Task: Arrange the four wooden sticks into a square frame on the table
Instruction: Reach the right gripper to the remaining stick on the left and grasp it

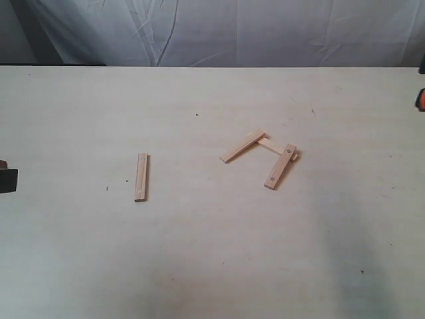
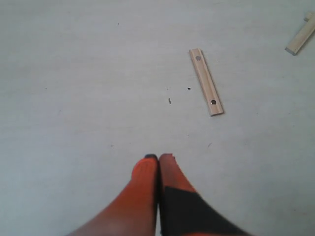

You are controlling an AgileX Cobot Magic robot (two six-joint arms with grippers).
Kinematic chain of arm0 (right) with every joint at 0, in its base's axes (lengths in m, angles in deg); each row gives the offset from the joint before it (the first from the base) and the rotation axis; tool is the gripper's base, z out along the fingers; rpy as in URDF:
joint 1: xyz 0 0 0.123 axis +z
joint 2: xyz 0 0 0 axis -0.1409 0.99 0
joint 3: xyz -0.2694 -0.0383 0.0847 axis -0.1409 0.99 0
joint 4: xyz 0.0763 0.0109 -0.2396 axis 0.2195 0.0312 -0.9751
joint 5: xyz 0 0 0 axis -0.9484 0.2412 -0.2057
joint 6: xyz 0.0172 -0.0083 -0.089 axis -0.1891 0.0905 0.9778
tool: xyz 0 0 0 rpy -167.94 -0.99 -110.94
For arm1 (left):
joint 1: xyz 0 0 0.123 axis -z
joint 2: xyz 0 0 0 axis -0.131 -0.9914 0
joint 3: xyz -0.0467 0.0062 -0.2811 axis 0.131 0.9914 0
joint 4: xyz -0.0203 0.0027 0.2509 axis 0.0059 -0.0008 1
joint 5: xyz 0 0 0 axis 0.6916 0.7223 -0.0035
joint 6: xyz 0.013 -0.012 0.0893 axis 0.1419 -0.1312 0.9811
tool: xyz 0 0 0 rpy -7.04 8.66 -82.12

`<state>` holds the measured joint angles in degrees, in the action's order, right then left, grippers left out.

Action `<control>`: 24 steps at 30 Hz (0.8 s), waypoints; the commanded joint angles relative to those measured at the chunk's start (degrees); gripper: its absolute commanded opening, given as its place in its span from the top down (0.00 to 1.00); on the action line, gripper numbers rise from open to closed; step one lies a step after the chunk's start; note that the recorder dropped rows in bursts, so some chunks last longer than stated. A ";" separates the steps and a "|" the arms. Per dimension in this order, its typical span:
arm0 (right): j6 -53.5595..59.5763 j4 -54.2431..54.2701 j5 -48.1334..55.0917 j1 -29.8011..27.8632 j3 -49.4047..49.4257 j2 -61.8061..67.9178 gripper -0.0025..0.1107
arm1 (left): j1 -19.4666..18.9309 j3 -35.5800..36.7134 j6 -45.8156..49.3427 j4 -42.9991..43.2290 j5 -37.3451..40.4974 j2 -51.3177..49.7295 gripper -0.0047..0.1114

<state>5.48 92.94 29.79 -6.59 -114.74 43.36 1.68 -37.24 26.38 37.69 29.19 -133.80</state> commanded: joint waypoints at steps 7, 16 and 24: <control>-6.79 -5.24 0.73 23.46 -22.28 35.87 0.99 | -0.29 0.39 -0.03 0.54 -0.20 0.47 0.96; -20.11 -19.00 14.65 37.54 -54.44 64.97 0.99 | -0.29 0.39 -0.03 0.54 -0.20 0.47 0.96; -26.10 -23.05 22.40 43.20 -73.66 79.07 0.98 | -0.29 0.39 -0.03 0.54 -0.21 0.47 0.96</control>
<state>-18.69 71.16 49.51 35.21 -183.21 118.94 1.68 -37.24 26.38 38.01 29.19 -133.80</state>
